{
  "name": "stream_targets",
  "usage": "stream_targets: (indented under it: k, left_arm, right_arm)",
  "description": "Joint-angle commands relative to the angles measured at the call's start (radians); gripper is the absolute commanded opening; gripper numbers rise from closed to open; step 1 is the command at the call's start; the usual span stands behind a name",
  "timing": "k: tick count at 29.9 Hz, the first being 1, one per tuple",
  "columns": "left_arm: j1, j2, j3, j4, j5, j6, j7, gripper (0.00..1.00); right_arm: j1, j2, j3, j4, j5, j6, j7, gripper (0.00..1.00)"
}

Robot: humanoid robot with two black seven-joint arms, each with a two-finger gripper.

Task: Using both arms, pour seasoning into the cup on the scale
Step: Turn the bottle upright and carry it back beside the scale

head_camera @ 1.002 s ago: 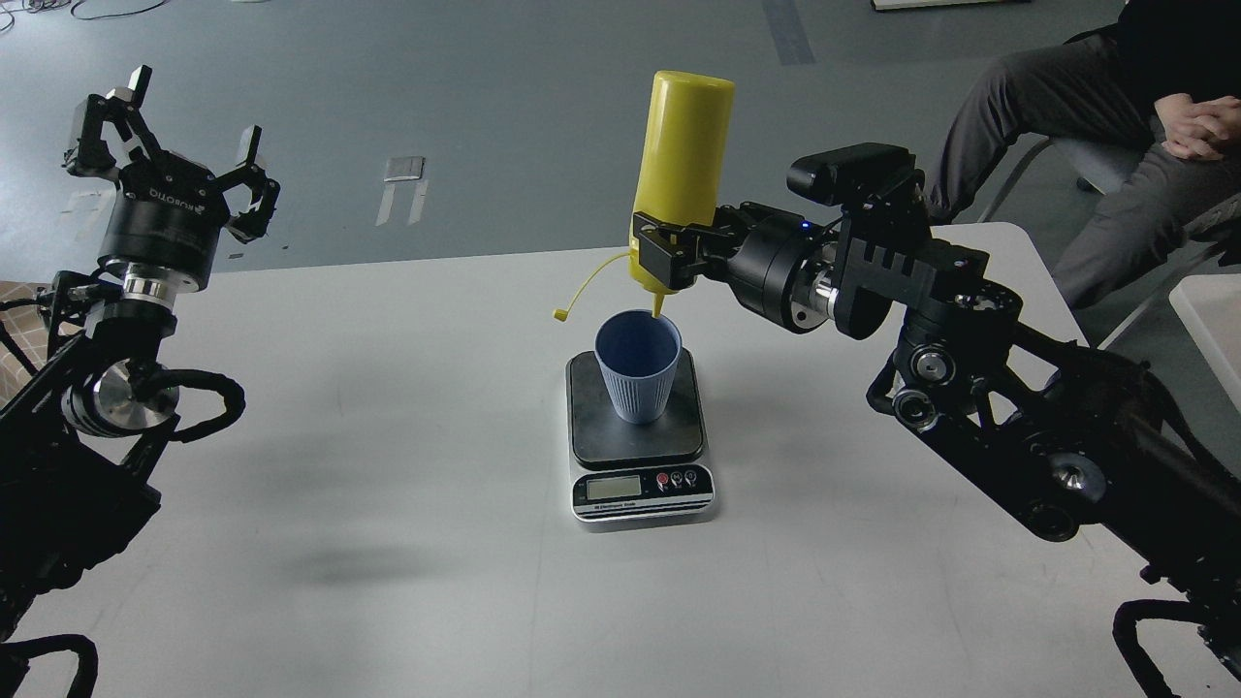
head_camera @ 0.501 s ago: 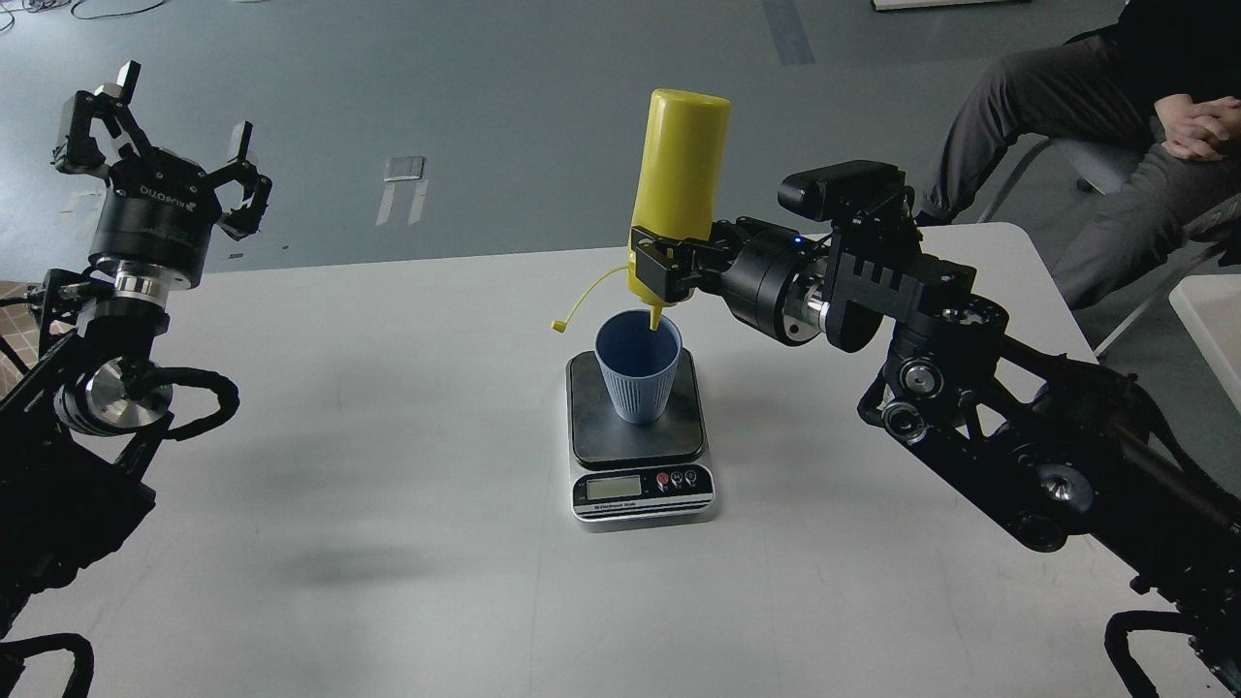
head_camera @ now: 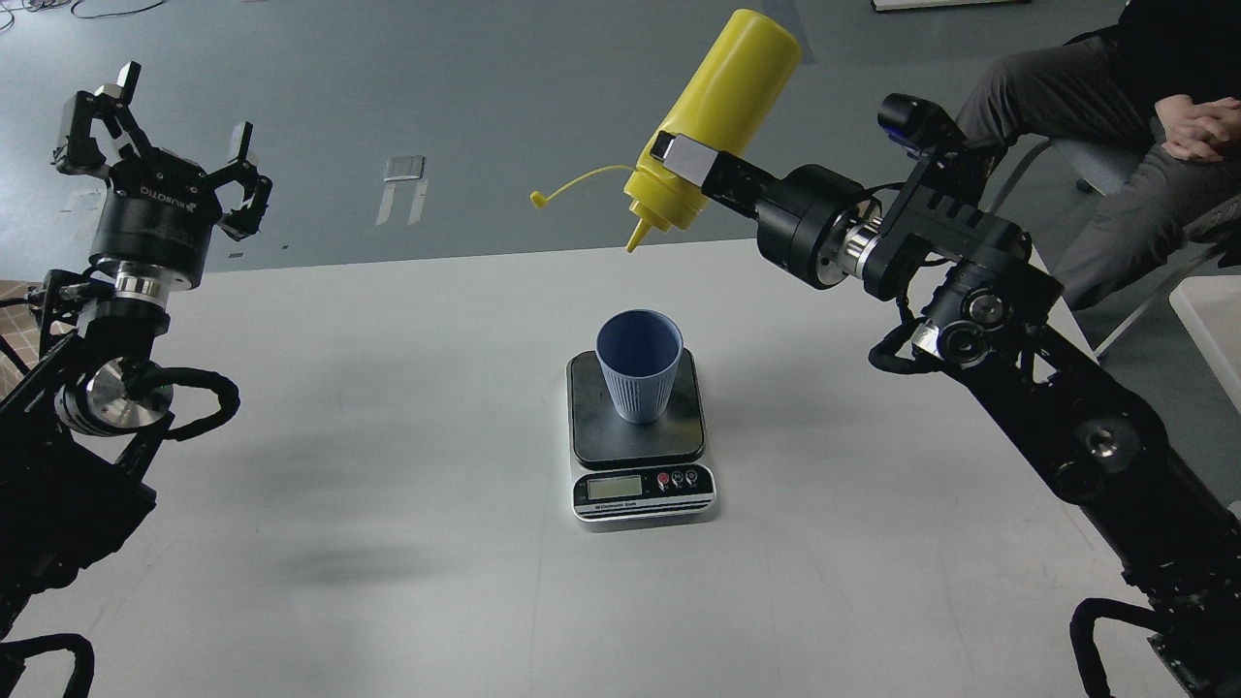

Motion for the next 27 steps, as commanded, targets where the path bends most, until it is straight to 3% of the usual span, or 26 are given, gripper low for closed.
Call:
stream_targets:
  k: [1,8,14,19,21,27]
  left_arm:
    - [0.001,-0.001,0.000,0.000,0.000,0.000,0.000,0.98]
    - [-0.001,-0.003,0.003,0.000,0.000,0.002,0.000,0.98]
    - [-0.002,0.000,0.005,-0.003,0.000,0.002,0.000,0.98]
    - [-0.002,0.002,0.005,-0.006,0.000,0.002,0.000,0.98]
    - [-0.001,0.002,0.006,-0.009,0.000,0.002,0.000,0.98]
    - [0.001,0.003,0.003,-0.011,0.000,0.002,0.000,0.98]
  right_arm:
    - [-0.028,-0.004,0.124,-0.076,0.446,-0.010,-0.006,0.00]
    - [-0.075,-0.020,0.343,-0.201,1.061,-0.060,-0.038,0.00]
    - [-0.136,-0.021,0.420,-0.294,1.410,-0.076,-0.052,0.00]
    - [-0.257,0.028,0.465,-0.264,1.602,-0.071,-0.048,0.00]
    - [-0.314,0.086,0.514,-0.256,1.616,-0.067,-0.049,0.00]
    - [-0.470,0.086,0.595,-0.236,1.637,-0.024,-0.049,0.00]
